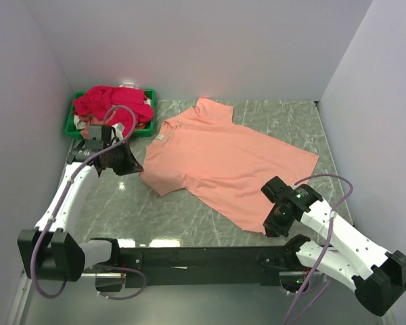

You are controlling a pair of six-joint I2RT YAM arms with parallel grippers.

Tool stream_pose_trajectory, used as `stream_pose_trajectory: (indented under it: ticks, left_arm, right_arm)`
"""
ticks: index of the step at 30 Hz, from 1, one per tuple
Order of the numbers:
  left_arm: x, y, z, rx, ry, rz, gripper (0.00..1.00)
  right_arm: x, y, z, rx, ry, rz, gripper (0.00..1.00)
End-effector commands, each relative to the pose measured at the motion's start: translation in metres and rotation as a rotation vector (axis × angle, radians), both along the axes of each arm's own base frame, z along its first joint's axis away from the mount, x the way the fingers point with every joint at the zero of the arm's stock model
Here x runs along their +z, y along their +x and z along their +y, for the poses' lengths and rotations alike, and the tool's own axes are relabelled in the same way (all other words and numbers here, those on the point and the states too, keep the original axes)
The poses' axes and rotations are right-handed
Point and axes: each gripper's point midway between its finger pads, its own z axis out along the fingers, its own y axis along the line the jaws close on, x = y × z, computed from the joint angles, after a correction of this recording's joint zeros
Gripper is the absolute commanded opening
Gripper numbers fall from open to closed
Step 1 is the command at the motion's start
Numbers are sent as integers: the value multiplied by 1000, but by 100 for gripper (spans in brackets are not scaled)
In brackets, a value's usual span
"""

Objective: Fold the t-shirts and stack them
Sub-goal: Fold the tshirt

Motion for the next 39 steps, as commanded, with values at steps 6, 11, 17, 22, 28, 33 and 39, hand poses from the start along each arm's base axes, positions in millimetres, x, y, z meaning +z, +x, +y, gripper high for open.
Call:
stream_pose_trajectory:
  ticks: [6,11,17,22,28,33,39]
  left_arm:
    - [23,65,-17,-58,-47,-93,0]
    - [27,95,-26,-99,-70,-102,1]
    - [28,122,-43,-144,-104,-101,1]
    - [32,140,-53,-162,-111,-109,1]
    - [45,166,-56,-158,-114,-144,1]
    - [53,186,-63,-172,-137,-169,1]
    - [48,205,-71,-193,-174,-172,1]
  right_arm:
    - [-7,36,15,-18,17,-61,0]
    - [-11,65,8,-56,36,-84,0]
    - [-4,87,-18,-118,14,-106,0]
    - [4,91,-49,-226,-25,-127,0]
    - [10,84,-84,-368,-74,-153,0]
    - [15,85,-99,-420,-87,-175,0]
    - [18,95,-112,-444,-106,-181,0]
